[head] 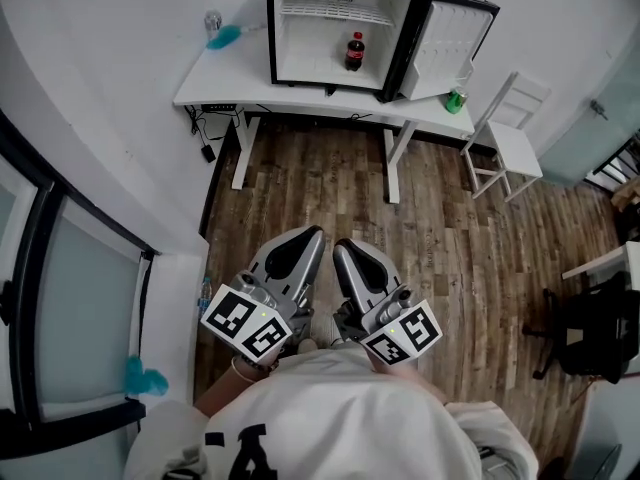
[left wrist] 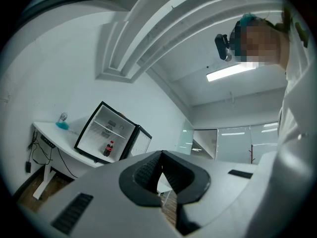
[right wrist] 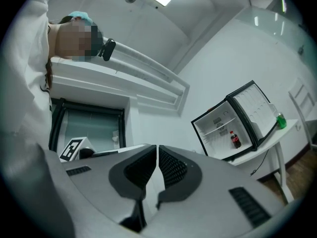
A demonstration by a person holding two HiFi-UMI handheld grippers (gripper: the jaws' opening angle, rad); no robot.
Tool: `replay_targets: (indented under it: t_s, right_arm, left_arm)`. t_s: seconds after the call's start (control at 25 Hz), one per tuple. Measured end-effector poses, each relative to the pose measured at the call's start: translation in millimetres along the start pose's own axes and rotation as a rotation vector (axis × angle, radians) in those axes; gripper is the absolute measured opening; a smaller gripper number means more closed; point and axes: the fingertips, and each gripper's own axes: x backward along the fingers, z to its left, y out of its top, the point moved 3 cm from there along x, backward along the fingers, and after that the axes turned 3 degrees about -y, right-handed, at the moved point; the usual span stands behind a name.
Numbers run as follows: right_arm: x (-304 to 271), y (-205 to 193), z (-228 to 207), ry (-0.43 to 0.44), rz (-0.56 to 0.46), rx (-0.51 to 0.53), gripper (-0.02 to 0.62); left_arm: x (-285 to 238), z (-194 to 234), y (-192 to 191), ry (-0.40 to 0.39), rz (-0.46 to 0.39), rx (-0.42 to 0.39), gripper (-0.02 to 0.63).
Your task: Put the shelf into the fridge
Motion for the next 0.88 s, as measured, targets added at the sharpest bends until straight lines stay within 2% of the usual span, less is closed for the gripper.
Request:
replay_targets:
  t_s: [0.12, 0.32, 0.88]
  right_arm:
    - [4, -5, -2, -0.023, 0.015, 0.029, 0.035]
    - [2, -1, 2, -0.025, 0.017, 0.146, 0.035]
    - [3, 3, -9, -0.039, 0.008, 0.113, 0.035]
  left_arm:
    - [-1, -1, -1, 0.003, 0.001, 0.006, 0.006]
    - [-2, 0, -3, 0.003, 0.006, 0.002, 0.006]
    - [-12, -1, -4, -0.009, 0.016, -0.004, 0.006]
